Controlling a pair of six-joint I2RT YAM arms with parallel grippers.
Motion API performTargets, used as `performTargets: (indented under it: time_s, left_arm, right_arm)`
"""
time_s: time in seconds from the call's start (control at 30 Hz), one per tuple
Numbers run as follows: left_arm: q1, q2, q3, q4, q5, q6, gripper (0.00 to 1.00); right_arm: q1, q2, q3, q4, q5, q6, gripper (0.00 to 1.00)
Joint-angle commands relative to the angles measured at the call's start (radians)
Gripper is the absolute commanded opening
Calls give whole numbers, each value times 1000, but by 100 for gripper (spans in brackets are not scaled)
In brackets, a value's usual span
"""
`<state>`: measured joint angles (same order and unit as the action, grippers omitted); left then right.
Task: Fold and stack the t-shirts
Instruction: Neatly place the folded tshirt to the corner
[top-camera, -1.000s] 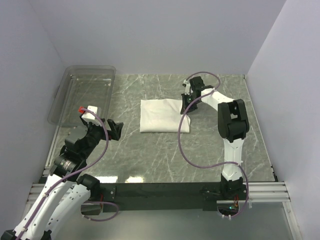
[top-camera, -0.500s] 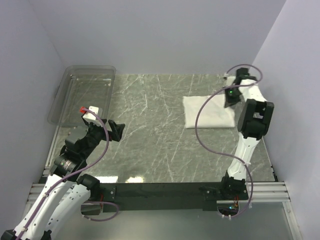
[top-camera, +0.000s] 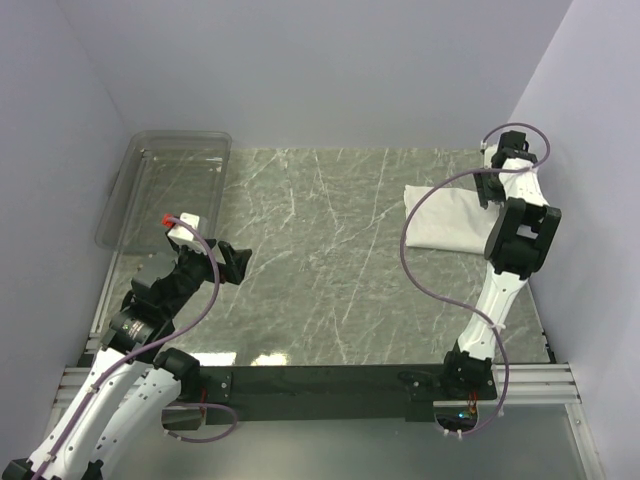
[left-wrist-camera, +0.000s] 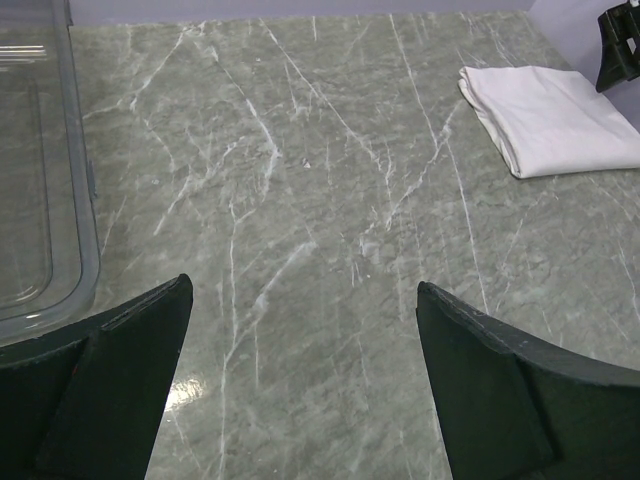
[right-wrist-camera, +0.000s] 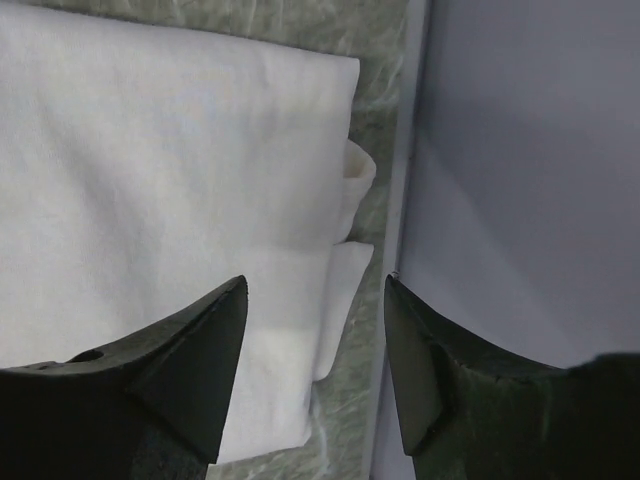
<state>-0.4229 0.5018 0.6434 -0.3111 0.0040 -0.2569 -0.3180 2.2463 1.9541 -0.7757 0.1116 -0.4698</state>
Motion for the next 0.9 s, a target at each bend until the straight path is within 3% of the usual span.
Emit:
performTargets:
  time_s: [0.0, 0.1, 0.2, 0.27, 0.33, 0.43, 0.57, 0.6, 0.7, 0.8, 0.87]
  left_arm:
    - [1, 0, -1, 50, 14, -8, 99]
    - [1, 4, -2, 61, 11, -15, 100]
    - [1, 14, -5, 81, 1, -59, 99]
    - [1, 23, -4, 86, -48, -109, 99]
    - [3, 50, 7, 75, -99, -139, 99]
    - [1, 99, 47, 8, -174, -174, 99]
    - [6, 121, 73, -49, -292, -180, 99]
    - [9, 110, 75, -55, -315, -182, 99]
    - [15, 69, 67, -69, -369, -180, 99]
    - [15, 28, 46, -72, -360, -171, 99]
    - [15, 15, 44, -74, -343, -160, 99]
  right_arm:
    - [13, -114, -35, 96, 50, 0, 64]
    - [31, -177, -86, 60, -54, -24, 65]
    - [71, -269, -173, -37, -324, -117, 65]
    - [98, -360, -271, -86, -494, -168, 65]
    - [155, -494, -425, -48, -561, -179, 65]
    - [240, -720, -654, 118, -570, -114, 67]
    - [247, -979, -825, 292, -489, 52, 73]
    - [241, -1020, -852, 312, -428, 91, 81]
    - [128, -1158, -888, 332, -469, 213, 100]
    - [-38, -1261, -917, 311, -565, 307, 100]
    - [-99, -1350, -952, 341, -512, 356, 100]
